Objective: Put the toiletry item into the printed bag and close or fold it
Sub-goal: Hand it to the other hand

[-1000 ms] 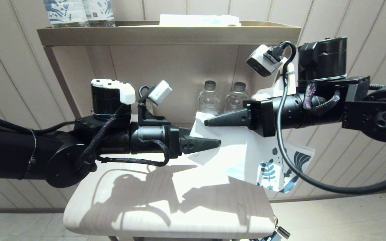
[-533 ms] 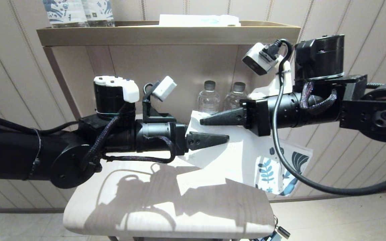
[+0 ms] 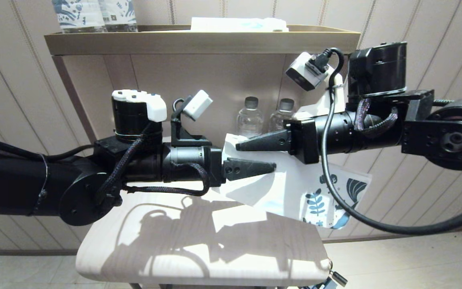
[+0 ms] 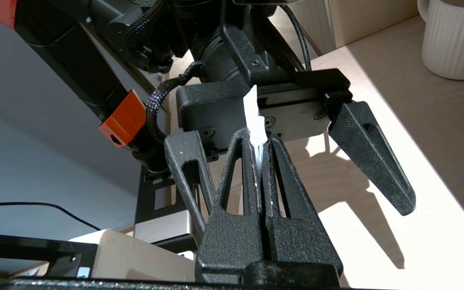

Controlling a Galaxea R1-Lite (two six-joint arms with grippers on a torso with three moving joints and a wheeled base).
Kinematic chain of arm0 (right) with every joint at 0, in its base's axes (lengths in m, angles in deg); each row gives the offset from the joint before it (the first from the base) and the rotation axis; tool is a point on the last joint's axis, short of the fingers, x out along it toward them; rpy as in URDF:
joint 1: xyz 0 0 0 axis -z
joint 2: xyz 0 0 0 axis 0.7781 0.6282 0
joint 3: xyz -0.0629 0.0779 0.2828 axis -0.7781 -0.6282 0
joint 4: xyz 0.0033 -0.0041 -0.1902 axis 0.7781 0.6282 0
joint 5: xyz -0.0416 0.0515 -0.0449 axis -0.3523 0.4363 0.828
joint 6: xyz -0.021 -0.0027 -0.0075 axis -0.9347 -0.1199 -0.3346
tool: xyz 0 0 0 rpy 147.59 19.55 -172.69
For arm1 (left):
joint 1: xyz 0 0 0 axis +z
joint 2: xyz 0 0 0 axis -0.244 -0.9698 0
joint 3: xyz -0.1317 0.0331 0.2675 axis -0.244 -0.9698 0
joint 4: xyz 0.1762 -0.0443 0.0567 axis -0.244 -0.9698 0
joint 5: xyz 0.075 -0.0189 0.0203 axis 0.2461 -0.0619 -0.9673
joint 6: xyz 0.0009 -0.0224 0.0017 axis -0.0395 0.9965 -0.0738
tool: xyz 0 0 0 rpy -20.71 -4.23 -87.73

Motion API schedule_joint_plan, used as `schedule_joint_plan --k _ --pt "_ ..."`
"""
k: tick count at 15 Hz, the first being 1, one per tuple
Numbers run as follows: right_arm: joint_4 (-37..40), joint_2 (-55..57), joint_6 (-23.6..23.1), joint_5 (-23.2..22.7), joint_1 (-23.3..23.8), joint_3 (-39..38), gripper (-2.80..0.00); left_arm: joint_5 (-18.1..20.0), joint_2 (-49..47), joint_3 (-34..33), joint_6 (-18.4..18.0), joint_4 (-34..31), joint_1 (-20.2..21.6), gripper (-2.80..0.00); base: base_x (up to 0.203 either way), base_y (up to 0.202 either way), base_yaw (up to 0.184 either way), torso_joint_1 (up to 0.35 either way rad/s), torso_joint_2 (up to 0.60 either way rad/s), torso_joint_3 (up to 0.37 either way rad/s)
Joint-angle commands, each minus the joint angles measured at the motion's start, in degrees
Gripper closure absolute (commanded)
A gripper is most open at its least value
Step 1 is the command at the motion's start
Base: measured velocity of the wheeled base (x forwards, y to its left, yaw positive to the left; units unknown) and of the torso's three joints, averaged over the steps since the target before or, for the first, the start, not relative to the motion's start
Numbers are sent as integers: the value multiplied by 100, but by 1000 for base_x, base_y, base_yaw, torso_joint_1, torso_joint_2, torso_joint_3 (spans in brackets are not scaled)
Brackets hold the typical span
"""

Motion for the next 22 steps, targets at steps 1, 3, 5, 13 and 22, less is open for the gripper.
schedule_joint_plan --k 1,3,5,13,22 --pt "-8 25 3 -31 -8 5 0 24 43 21 20 24 6 -280 0 0 0 0 0 0" --pt "-4 25 15 -11 -54 113 0 -15 51 55 172 28 6 -280 0 0 0 0 0 0" --pt "-8 23 236 52 -111 249 0 -29 34 106 265 16 0 -280 0 0 0 0 0 0" --pt "-17 25 443 251 -166 330 0 -275 16 171 477 -46 -21 -280 0 0 0 0 0 0" --pt "-17 25 434 251 -166 321 0 -205 43 65 477 24 -21 -280 0 0 0 0 0 0"
